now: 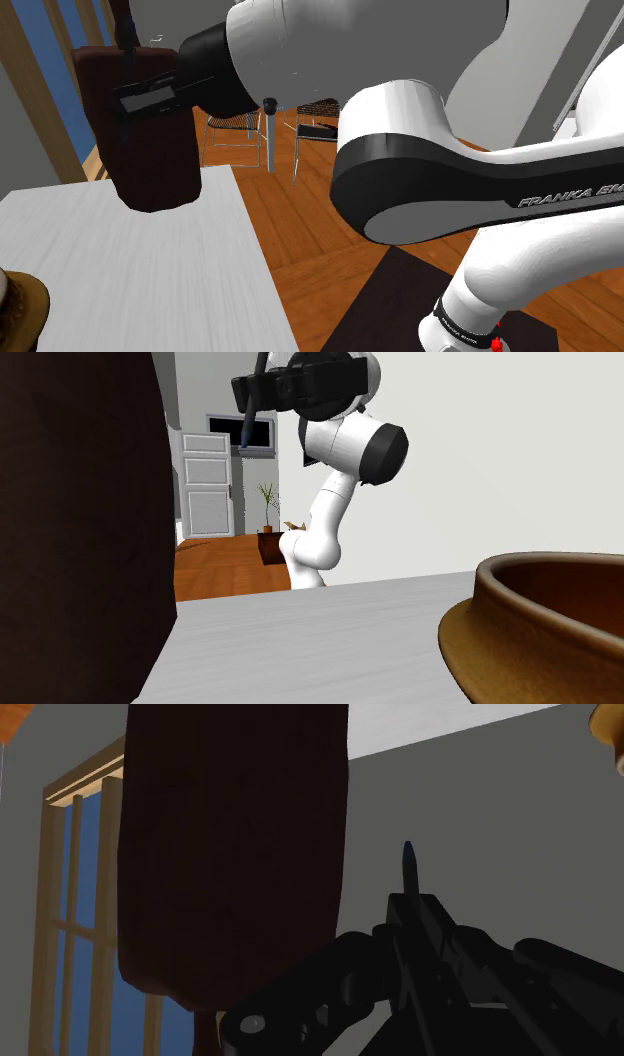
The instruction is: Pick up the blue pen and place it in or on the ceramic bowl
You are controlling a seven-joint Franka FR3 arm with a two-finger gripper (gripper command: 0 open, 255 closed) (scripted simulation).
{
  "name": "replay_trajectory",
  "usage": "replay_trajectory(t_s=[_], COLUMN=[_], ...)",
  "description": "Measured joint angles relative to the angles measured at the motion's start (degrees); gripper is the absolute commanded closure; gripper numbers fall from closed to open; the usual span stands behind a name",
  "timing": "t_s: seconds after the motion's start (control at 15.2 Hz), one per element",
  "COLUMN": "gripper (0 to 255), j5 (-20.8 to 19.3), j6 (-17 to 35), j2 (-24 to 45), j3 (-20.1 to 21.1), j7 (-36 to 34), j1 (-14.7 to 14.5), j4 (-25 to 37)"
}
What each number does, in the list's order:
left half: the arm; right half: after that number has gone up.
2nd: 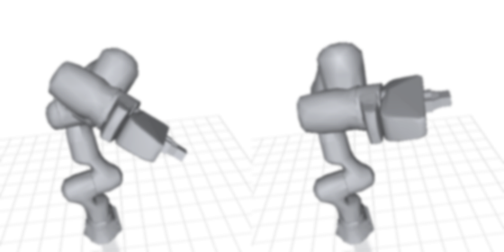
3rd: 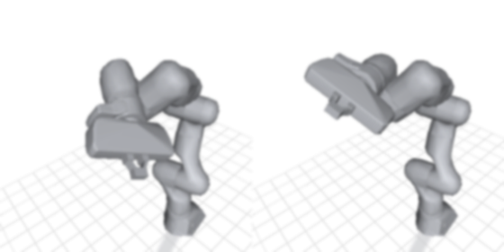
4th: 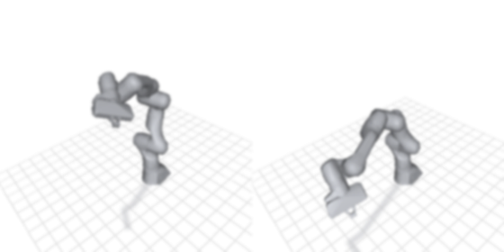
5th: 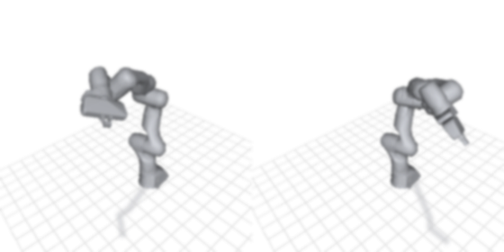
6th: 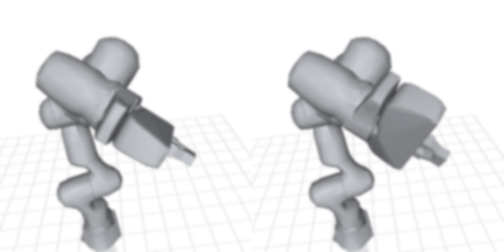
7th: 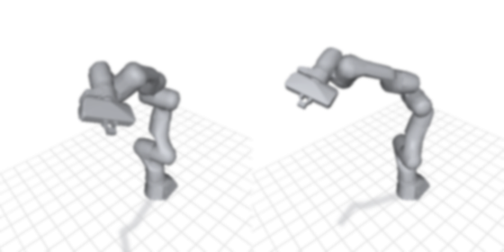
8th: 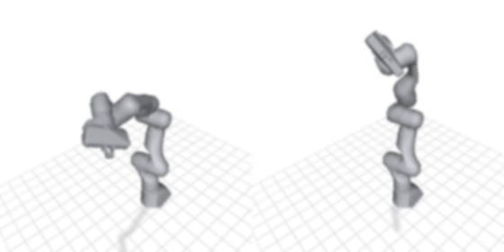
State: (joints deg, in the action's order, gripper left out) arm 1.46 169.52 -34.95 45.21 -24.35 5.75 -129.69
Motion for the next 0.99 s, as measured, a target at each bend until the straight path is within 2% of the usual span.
replay_trajectory(t_s=[0.53,0.66,0.92,0.99], gripper=[255,255,255,255], j5=[0.0,-0.7,-2.8,-3.6], j6=[-5.4,-6.5,-9.3,-9.8], j2=[1.0,1.2,2.0,2.5], j3=[-2.0,0.7,9.5,12.5], j7=[1.6,-0.2,-5.5,-7.1], j1=[-0.7,1.3,8.3,10.9], j4=[5.8,7.9,14.1,16.1])
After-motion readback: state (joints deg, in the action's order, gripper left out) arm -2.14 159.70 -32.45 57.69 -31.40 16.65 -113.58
